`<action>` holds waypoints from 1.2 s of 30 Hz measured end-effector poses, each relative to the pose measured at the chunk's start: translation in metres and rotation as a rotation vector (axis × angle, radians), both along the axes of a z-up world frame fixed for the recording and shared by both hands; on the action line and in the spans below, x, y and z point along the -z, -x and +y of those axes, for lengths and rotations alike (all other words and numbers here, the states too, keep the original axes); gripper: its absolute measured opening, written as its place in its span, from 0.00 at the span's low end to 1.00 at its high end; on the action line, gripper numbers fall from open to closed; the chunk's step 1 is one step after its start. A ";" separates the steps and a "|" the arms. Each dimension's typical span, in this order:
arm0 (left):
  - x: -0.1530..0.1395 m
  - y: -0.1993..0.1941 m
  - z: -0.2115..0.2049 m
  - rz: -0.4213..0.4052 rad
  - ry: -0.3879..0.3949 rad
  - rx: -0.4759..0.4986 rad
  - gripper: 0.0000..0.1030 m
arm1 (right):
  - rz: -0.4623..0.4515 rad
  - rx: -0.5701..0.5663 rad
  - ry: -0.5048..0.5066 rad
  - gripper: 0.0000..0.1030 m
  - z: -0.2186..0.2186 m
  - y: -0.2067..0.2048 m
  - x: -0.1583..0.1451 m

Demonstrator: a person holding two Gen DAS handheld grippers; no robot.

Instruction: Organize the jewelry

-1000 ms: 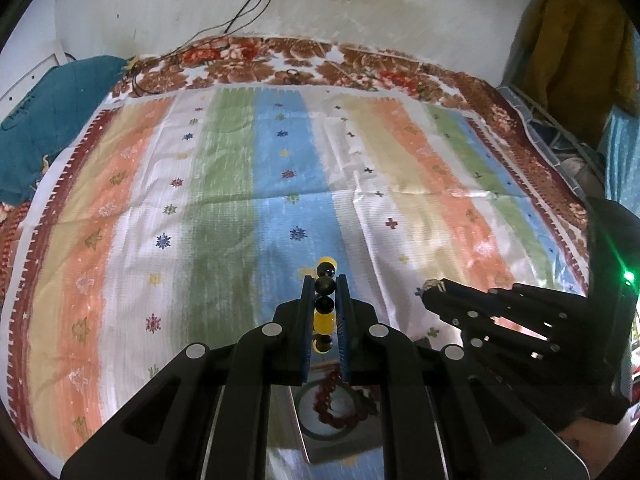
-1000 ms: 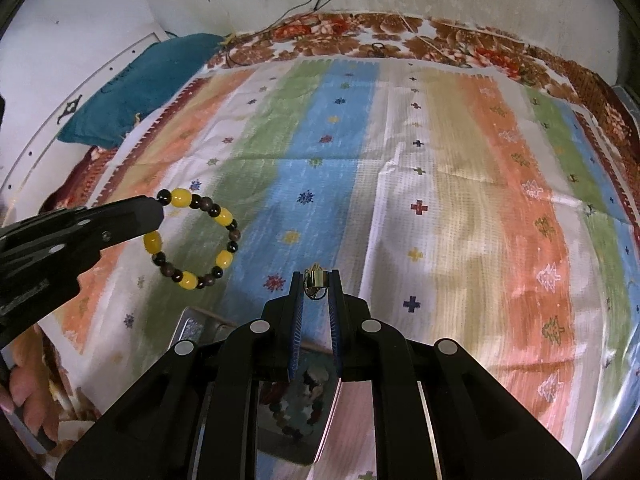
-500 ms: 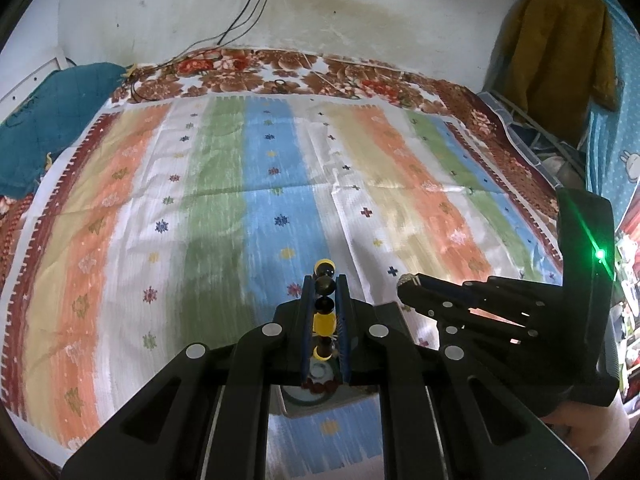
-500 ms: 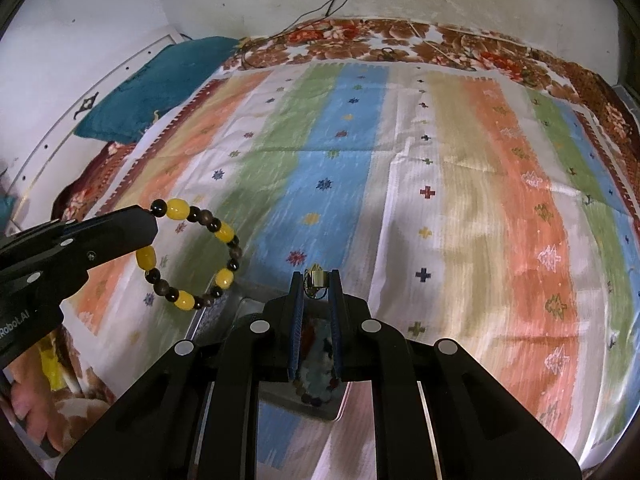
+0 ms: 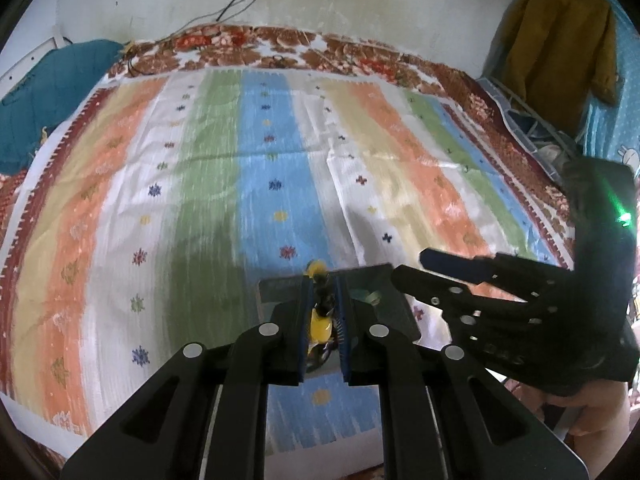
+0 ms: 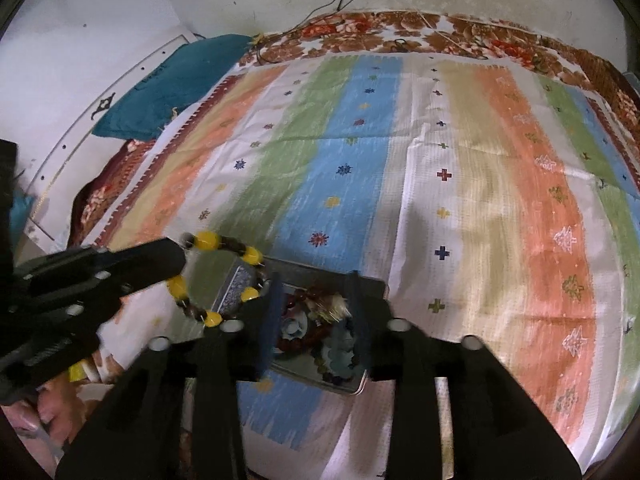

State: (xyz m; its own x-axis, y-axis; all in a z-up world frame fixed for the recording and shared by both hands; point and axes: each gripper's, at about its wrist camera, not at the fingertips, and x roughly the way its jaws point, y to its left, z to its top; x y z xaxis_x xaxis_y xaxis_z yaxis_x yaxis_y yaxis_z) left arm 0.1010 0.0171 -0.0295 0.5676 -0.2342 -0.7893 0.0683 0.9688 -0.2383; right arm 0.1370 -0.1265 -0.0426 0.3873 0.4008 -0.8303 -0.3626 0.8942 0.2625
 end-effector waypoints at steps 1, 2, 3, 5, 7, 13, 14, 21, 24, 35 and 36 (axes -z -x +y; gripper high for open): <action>0.000 0.001 0.001 0.000 0.001 -0.004 0.11 | -0.004 -0.001 0.004 0.43 0.000 0.002 -0.001; 0.000 0.002 0.003 -0.001 0.005 -0.007 0.12 | -0.007 -0.001 0.009 0.44 0.000 0.004 -0.001; 0.000 0.005 0.004 -0.002 0.008 -0.011 0.14 | -0.011 -0.002 0.014 0.44 -0.001 0.006 -0.001; 0.001 0.008 0.006 0.001 0.011 -0.016 0.18 | -0.014 0.002 0.014 0.47 -0.003 0.010 -0.002; 0.003 0.012 0.007 0.005 0.011 -0.015 0.20 | -0.014 0.006 0.006 0.50 -0.007 0.013 -0.003; 0.001 0.027 0.002 -0.016 -0.021 0.007 0.37 | -0.019 -0.013 0.018 0.62 -0.017 0.025 -0.004; 0.001 0.030 0.000 -0.019 -0.030 0.012 0.43 | -0.021 -0.015 0.023 0.64 -0.019 0.028 -0.004; -0.002 0.043 -0.005 -0.046 -0.054 0.042 0.64 | -0.048 -0.021 -0.003 0.71 -0.027 0.038 -0.013; -0.003 0.050 -0.006 -0.059 -0.060 0.048 0.76 | -0.054 -0.017 -0.002 0.74 -0.030 0.041 -0.015; -0.009 0.069 -0.010 -0.112 -0.076 0.054 0.94 | -0.110 0.016 -0.006 0.91 -0.043 0.065 -0.034; -0.009 0.071 -0.009 -0.114 -0.077 0.047 0.94 | -0.110 0.018 -0.008 0.92 -0.044 0.067 -0.034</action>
